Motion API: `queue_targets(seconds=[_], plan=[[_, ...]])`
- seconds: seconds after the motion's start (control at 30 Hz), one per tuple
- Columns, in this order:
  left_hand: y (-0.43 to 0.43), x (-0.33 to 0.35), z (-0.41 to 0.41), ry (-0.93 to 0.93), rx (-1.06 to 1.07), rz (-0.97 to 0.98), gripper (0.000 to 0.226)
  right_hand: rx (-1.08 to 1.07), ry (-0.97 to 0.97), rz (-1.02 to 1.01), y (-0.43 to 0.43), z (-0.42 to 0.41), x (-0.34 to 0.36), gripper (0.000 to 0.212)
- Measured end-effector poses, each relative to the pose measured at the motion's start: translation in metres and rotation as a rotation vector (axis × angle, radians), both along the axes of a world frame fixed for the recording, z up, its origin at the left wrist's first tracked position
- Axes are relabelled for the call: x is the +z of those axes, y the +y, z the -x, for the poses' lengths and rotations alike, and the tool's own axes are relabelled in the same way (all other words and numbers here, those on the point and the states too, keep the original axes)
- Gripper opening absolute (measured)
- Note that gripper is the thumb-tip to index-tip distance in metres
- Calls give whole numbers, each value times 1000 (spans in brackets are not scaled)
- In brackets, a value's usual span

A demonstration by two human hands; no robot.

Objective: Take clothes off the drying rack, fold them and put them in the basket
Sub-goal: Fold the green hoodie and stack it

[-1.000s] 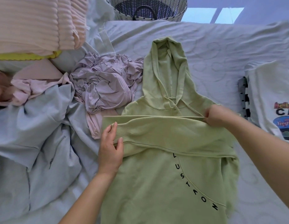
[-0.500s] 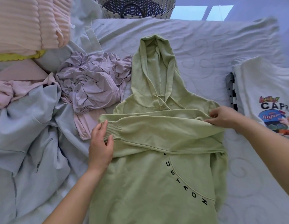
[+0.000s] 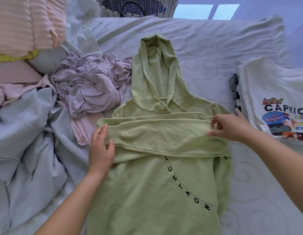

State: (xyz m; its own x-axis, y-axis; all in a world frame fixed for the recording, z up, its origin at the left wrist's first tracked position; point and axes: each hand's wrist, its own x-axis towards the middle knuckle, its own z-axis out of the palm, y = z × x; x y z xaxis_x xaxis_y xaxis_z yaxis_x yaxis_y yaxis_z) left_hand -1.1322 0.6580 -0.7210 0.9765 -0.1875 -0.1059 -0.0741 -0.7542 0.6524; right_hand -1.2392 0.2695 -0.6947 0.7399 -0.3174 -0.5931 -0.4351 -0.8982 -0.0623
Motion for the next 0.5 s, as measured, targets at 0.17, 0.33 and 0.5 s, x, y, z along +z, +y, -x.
queue_targets(seconds=[0.17,0.33,0.5], plan=[[4,4,5,-30,-30,31,55,44,143,82,-19,-1,6,53],[5,8,11,-31,-21,42,56,96,206,120,-21,0,10,58],[5,11,9,-44,17,69,55,-42,323,153,-23,-16,24,65]])
